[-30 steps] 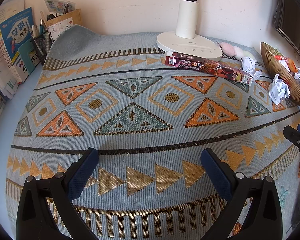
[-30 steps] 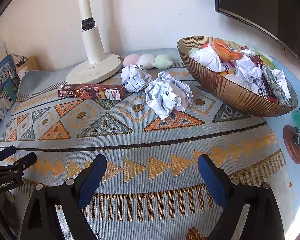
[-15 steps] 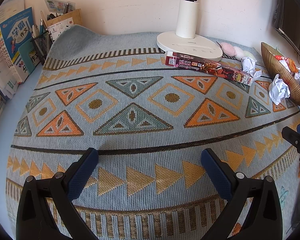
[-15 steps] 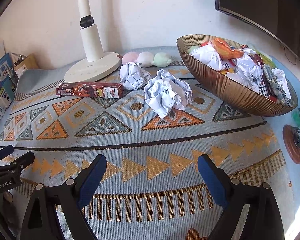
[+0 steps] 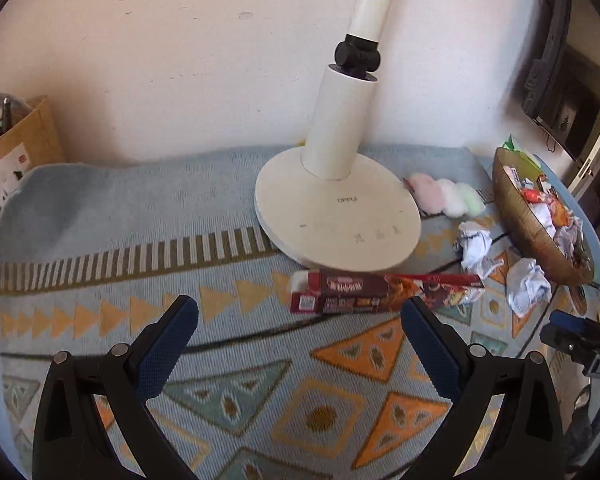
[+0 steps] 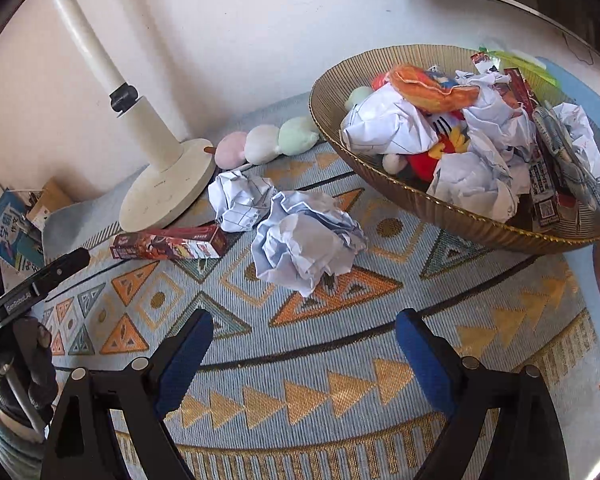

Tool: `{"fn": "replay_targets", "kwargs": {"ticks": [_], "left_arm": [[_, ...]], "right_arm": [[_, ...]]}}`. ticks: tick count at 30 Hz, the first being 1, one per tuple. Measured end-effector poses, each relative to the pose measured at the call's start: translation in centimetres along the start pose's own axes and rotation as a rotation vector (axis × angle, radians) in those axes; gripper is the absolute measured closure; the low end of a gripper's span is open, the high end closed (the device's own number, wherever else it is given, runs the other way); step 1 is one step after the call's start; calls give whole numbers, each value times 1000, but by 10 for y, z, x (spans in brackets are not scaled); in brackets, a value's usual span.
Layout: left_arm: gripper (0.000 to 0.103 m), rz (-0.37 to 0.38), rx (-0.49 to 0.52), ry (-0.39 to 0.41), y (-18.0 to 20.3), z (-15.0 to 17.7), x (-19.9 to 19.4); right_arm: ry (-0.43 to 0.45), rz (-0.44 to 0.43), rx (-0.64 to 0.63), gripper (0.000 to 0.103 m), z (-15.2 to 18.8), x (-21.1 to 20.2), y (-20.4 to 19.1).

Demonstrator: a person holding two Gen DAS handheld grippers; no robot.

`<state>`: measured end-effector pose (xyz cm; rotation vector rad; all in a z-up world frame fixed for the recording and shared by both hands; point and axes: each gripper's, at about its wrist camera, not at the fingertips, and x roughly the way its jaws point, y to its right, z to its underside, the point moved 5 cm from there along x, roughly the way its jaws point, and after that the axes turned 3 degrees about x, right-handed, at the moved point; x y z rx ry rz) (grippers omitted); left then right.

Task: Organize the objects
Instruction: 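Move the left gripper to the long brown snack box while the right approaches a paper ball, then grasp the long brown snack box with the left gripper while the right grasps a paper ball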

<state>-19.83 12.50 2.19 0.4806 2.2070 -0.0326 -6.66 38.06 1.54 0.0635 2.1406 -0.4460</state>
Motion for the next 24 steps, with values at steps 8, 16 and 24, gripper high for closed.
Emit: {"fn": "replay_targets", "kwargs": {"ticks": [8,16,24], "left_arm": [[2,300,56,-99,33,4,35],[1,544,502,-301,113,91,-35],[3,282,478,-134,125,48,-15]], "right_arm": [[-22,-52,70,11,-15,23,8],[-12,-135,117,11,-13,-4,34],[-25,-140,117,11,-19,5,21]]}}
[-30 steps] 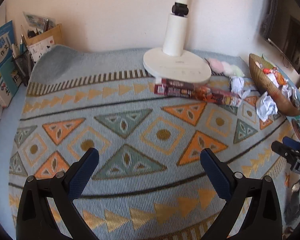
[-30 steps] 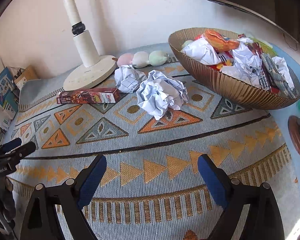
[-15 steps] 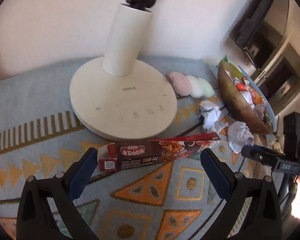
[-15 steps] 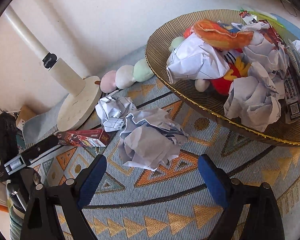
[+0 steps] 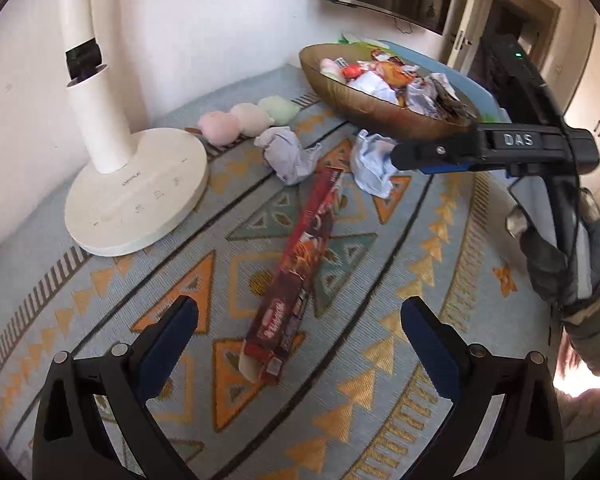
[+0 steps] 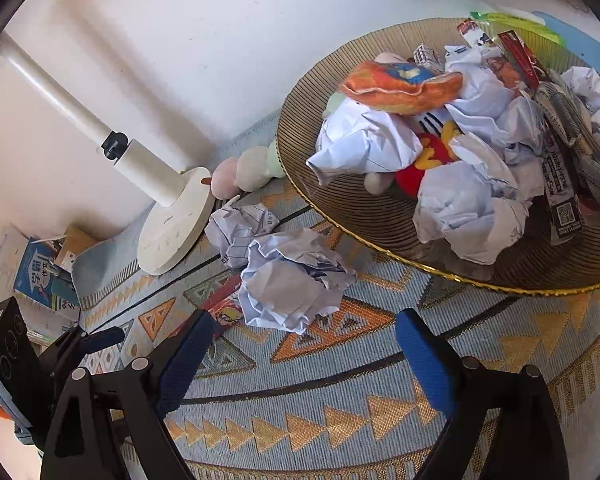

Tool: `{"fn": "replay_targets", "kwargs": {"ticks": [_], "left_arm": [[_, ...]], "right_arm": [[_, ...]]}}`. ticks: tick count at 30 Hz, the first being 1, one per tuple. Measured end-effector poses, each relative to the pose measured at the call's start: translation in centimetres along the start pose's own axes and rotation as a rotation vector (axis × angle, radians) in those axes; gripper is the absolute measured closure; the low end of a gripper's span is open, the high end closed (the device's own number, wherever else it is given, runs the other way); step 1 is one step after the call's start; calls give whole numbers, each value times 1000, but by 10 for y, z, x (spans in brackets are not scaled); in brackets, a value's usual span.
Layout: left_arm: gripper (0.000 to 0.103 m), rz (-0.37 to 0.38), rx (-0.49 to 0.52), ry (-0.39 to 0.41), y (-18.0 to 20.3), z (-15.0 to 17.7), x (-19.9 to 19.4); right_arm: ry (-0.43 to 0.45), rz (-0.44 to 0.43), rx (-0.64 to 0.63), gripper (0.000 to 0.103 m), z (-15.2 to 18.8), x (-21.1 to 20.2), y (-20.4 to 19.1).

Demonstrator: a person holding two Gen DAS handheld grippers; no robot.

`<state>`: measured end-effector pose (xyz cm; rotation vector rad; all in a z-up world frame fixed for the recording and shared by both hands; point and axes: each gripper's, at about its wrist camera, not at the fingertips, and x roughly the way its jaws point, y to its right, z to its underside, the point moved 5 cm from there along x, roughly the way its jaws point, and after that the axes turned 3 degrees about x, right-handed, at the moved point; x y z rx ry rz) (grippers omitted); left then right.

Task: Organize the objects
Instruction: 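Grasp the long brown snack box with the left gripper while the right grasps a paper ball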

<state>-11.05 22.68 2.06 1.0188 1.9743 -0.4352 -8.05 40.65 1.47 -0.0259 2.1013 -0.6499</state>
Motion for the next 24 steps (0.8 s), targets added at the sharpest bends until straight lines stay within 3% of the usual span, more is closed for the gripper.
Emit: {"fn": "replay_targets", "kwargs": {"ticks": [4,7,8,9,10,11,13,16,24], "left_arm": [[7,11,-61,9,-5,-12,23],[7,21,-72,4,-1,-15,32],[8,14,-73,1,0,-16,35],[16,8,-73,-1,2,-16,38],[37,-1,-70,-18,3,-15,42],[42,-55,-49,-13,5,-15,42],[72,-104,-10,-22,11,-14,41],[88,-56,-57,-17,14,-10,31],[89,-155,-228,17,28,52,-31]], "right_arm": [[9,67,32,11,-13,14,4],[-15,60,16,11,-19,30,4],[0,74,-11,18,-21,30,2],[1,78,-30,26,-22,32,0],[-10,73,-39,38,-21,34,-2],[-8,63,-45,42,-20,33,-4],[-12,53,-72,45,-15,31,-8],[-6,32,-119,45,-2,20,-20],[-9,-17,-341,44,58,-28,-50]]}}
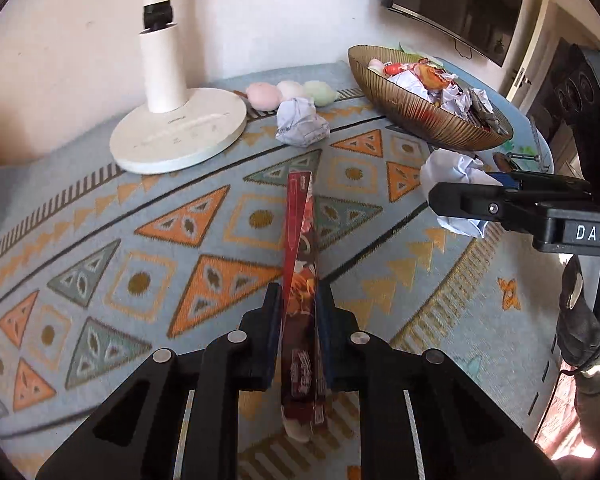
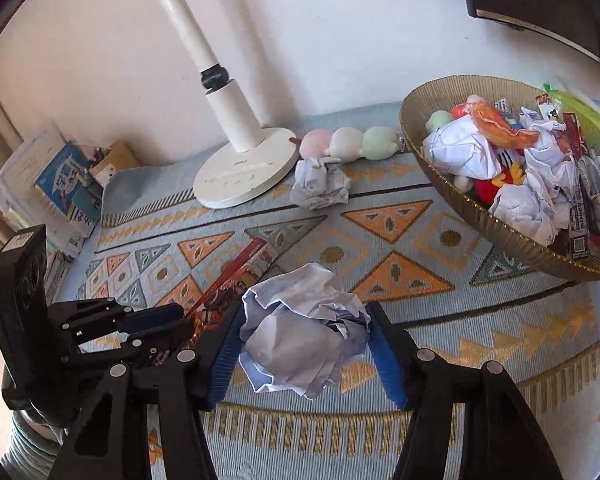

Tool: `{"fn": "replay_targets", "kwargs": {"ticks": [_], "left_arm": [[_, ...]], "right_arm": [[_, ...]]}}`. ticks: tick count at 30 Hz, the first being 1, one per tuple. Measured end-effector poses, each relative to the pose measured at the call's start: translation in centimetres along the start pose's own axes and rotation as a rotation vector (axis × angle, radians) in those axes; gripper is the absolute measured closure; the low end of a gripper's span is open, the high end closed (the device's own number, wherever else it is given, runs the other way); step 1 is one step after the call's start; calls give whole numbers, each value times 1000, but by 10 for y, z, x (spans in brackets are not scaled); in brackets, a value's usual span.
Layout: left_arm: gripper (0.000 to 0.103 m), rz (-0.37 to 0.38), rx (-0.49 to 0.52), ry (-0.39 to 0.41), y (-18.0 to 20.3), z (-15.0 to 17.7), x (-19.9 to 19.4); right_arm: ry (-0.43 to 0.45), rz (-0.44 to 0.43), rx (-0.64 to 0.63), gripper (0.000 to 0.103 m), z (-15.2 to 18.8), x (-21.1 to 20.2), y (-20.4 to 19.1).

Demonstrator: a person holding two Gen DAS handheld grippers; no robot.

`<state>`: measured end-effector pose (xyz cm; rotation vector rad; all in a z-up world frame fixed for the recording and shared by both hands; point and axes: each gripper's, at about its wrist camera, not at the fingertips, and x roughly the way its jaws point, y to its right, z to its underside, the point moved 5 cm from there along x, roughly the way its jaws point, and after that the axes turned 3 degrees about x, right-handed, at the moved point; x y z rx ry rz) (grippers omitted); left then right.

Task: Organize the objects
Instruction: 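Carry the snack box and paper ball over the gold bowl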

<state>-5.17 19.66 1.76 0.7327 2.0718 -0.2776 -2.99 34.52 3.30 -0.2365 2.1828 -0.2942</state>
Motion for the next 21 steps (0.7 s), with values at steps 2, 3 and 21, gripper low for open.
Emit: {"fn": "replay_targets", "kwargs": {"ticks": [2,3,21], "left_arm": [[89,-58,-23,-3,0,17,-13],[89,-73,-43,-3,-2,26,-20],[38,-45,-11,-22,5,-13,35]], "right_arm": [[-13,32,-56,44,16,2,-10],[-27,54,-82,44,23,5,-15],[27,93,-62,18,40,10,-3]]}}
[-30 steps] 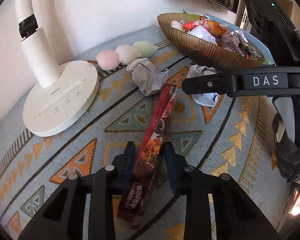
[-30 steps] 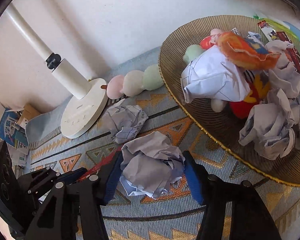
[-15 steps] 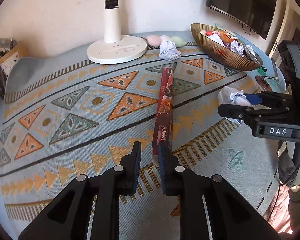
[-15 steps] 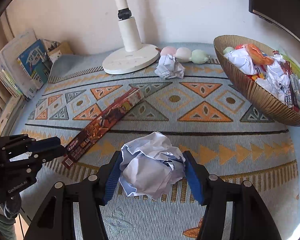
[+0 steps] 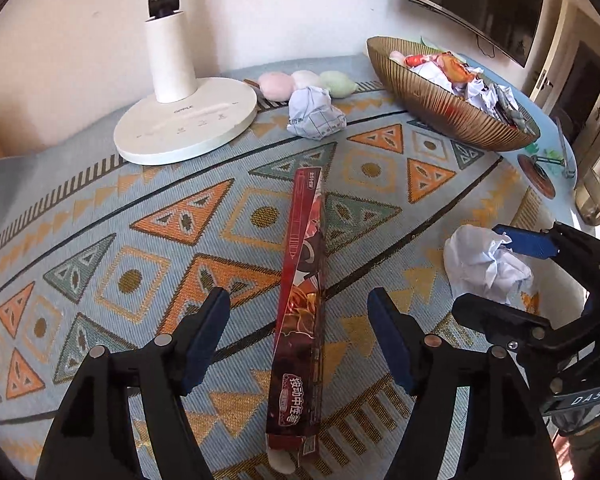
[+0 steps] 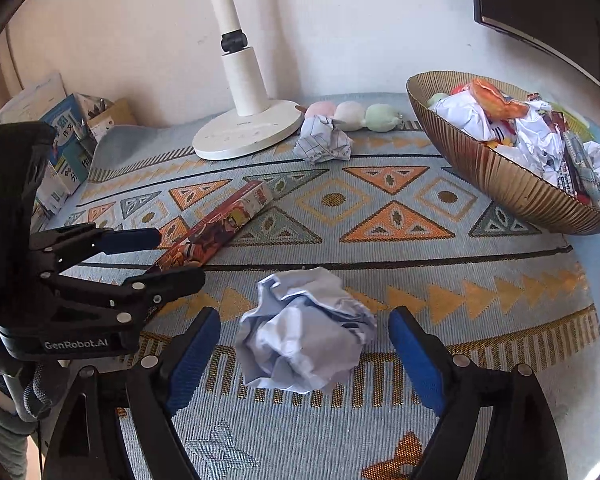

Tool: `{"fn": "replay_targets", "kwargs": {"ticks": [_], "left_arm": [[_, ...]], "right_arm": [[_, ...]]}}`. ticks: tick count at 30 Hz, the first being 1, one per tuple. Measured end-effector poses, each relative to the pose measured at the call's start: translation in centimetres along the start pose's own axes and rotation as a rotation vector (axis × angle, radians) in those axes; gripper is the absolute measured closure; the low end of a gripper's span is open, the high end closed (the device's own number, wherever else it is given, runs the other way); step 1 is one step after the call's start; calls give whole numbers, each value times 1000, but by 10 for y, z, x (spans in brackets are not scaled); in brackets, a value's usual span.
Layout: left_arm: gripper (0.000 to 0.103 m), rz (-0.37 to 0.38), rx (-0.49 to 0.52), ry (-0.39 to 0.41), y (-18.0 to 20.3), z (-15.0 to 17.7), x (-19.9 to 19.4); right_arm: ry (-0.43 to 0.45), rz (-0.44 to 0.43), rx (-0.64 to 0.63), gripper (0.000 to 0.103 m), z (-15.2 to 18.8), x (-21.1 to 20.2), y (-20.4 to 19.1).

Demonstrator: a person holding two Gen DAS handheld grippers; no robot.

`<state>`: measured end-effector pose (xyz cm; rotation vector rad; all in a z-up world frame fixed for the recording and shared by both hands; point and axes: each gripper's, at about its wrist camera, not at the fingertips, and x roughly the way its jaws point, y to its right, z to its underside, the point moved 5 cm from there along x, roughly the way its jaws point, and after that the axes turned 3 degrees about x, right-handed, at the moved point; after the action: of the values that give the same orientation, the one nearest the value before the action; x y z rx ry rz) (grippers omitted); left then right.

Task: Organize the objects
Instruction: 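Carry the snack box and paper ball over the gold bowl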

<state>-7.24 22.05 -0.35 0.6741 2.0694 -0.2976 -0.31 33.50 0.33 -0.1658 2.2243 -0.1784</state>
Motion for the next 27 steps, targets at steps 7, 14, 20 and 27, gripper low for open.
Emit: {"fn": "replay_targets", "kwargs": {"ticks": [7,14,20,27], "left_arm": [[89,-19,59,21,14,-1,-1],[89,-34,15,51,10,10,-20],[89,-40,-1,97,7,-5,-42],[89,4,45,202,35,-84,-63]], "right_arm": [[10,-40,40,18,1,-3,5],[31,-9,-12,43,5,-6,-6],[91,5,-2,47,2,-18,-1],[195,17,106,47,-42,-65,44]]}}
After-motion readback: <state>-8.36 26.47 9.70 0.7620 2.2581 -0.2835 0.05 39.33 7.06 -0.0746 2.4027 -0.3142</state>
